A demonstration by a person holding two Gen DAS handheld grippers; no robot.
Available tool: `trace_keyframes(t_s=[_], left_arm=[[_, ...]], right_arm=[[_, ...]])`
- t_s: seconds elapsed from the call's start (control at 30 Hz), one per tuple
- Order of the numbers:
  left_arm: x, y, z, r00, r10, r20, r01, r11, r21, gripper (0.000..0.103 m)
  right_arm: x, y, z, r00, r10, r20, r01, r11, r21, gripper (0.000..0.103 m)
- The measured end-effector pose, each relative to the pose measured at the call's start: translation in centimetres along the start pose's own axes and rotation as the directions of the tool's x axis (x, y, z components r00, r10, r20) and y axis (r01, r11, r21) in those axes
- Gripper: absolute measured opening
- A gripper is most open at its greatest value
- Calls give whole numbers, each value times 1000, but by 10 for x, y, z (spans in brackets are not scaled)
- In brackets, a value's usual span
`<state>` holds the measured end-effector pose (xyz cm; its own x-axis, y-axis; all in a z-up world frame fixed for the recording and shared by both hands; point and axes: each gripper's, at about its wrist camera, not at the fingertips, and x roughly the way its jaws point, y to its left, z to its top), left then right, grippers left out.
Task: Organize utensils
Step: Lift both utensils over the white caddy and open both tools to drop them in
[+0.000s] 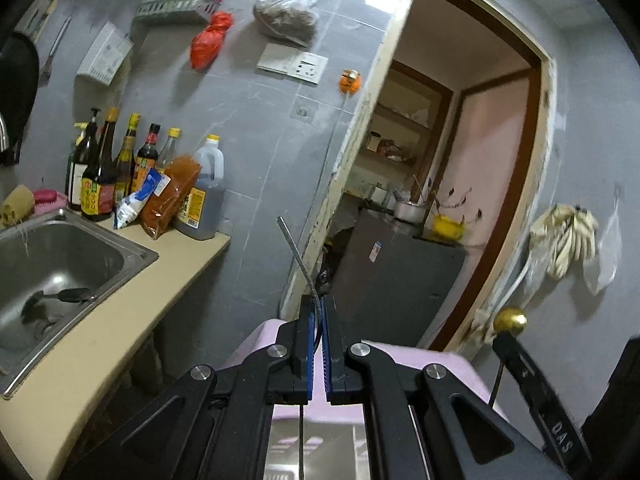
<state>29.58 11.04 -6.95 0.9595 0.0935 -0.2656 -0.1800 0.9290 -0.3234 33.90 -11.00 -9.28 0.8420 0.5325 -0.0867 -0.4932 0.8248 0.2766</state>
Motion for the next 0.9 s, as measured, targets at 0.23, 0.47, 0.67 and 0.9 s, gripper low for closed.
trace_keyframes(t_s=[0.23, 0.47, 0.67, 0.9], left_arm=[[-6, -3, -14, 999, -2, -41, 4, 998, 56, 4], [-19, -2, -11, 989, -5, -146, 16, 997, 76, 17], [-37, -8, 1, 992, -9, -125, 14, 999, 41, 52], [-61, -50, 16, 997, -12, -78, 19, 996, 84, 82]], right_arm=[[2, 3, -10, 999, 24, -45, -26, 999, -25, 2], [-5, -4, -11, 990, 40, -134, -41, 999, -5, 20], [-25, -17, 8, 990, 26, -141, -23, 999, 24, 24], [-73, -49, 48, 993, -50, -110, 53, 998, 25, 66]])
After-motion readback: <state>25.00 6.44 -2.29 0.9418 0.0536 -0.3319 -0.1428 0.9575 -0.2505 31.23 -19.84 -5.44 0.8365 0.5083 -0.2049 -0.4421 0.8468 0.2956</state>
